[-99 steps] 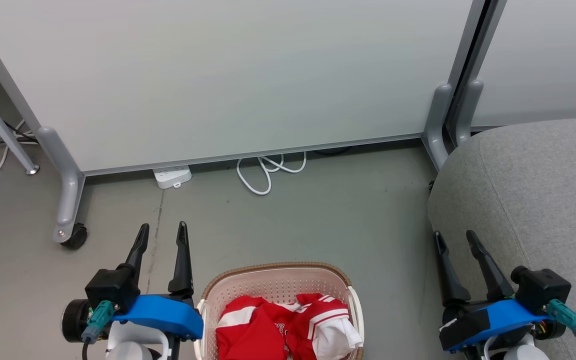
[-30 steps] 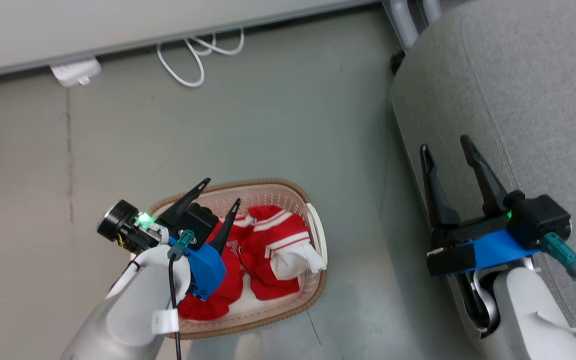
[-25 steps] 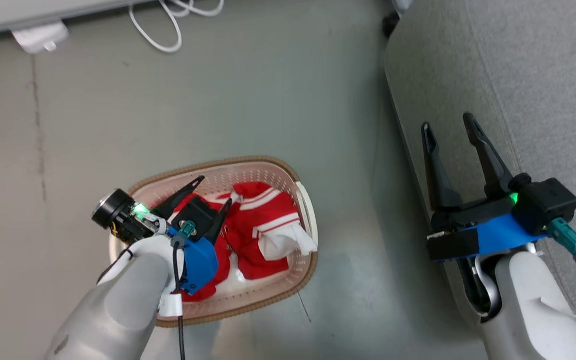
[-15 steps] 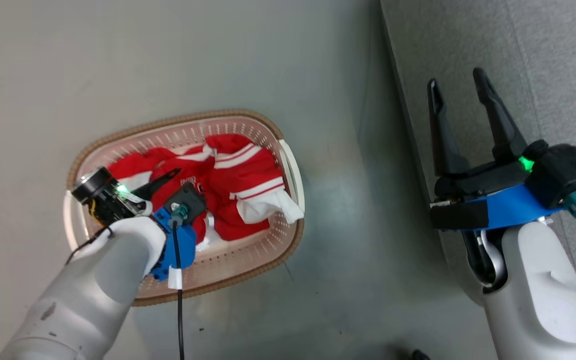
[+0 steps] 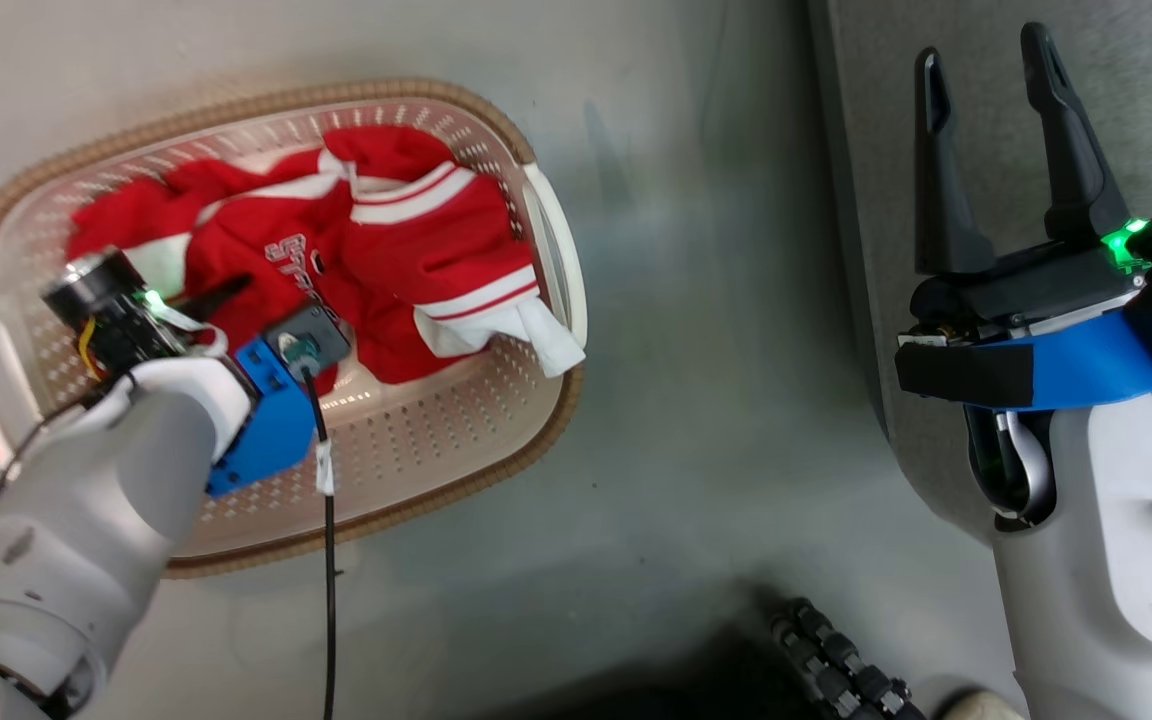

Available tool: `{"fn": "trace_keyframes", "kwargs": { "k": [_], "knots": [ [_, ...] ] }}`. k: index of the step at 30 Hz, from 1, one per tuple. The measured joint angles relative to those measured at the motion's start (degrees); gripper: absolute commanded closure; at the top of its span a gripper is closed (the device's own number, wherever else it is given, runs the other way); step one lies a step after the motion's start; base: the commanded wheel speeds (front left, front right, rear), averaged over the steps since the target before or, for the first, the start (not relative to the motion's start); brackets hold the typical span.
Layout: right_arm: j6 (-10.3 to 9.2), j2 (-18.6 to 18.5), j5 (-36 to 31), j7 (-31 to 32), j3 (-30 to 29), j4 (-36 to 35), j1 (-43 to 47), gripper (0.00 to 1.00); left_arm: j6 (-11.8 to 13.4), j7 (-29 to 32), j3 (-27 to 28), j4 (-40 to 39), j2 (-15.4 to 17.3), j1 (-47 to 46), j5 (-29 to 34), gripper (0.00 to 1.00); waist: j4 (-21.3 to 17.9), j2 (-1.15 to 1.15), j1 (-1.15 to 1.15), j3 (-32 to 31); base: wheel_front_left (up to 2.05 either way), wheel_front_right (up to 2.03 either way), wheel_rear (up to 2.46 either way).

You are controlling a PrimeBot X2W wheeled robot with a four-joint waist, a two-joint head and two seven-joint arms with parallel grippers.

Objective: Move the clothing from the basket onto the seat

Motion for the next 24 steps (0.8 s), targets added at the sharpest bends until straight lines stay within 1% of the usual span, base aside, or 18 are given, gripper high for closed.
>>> {"fn": "trace_keyframes", "kwargs": {
  "k": [5,10,19,20,21,22,24],
  "knots": [
    [0.01,0.01,-0.19,0.0,-0.43,-1.13,-0.32,0.0,0.0,2.96,-2.78,0.6,1.3,-2.68,-1.16,0.0,-0.82,0.0,0.0,3.96,0.0,0.0,0.0],
    [0.01,0.01,-0.12,0.0,-0.99,-1.99,-0.42,0.0,0.0,5.37,-4.11,0.87,1.83,-4.38,-2.05,0.0,-1.3,0.0,-0.01,6.62,0.0,0.0,0.0],
    [0.01,0.01,0.13,0.0,-1.56,-2.64,-0.4,0.0,0.0,8.64,-5.09,0.87,1.74,-5.6,-3.92,0.0,-1.34,0.0,-0.01,8.09,0.0,0.0,0.0],
    [0.01,0.01,0.12,0.0,-1.58,-2.6,-0.42,0.0,0.0,9.13,-5.21,0.86,1.6,-5.61,-3.9,0.43,-1.31,0.0,-0.01,8.09,0.0,0.0,0.0],
    [0.01,0.02,0.12,0.0,-1.61,-2.58,-0.43,0.0,0.0,9.51,-5.32,0.85,1.48,-5.61,-3.91,0.75,-1.28,0.0,-0.01,8.06,0.0,0.0,0.0],
    [0.01,0.02,0.1,0.0,-1.65,-2.56,-0.46,0.0,0.0,9.69,-5.42,0.83,1.45,-5.62,-3.91,1.0,-1.25,0.0,-0.01,8.03,0.0,0.0,0.0],
    [0.01,0.03,0.03,0.0,-1.71,-2.5,-0.54,0.0,0.0,10.51,-5.64,0.87,1.22,-5.61,-4.15,1.0,-1.19,0.0,-0.01,7.94,0.0,0.0,0.0]
  ]
}}
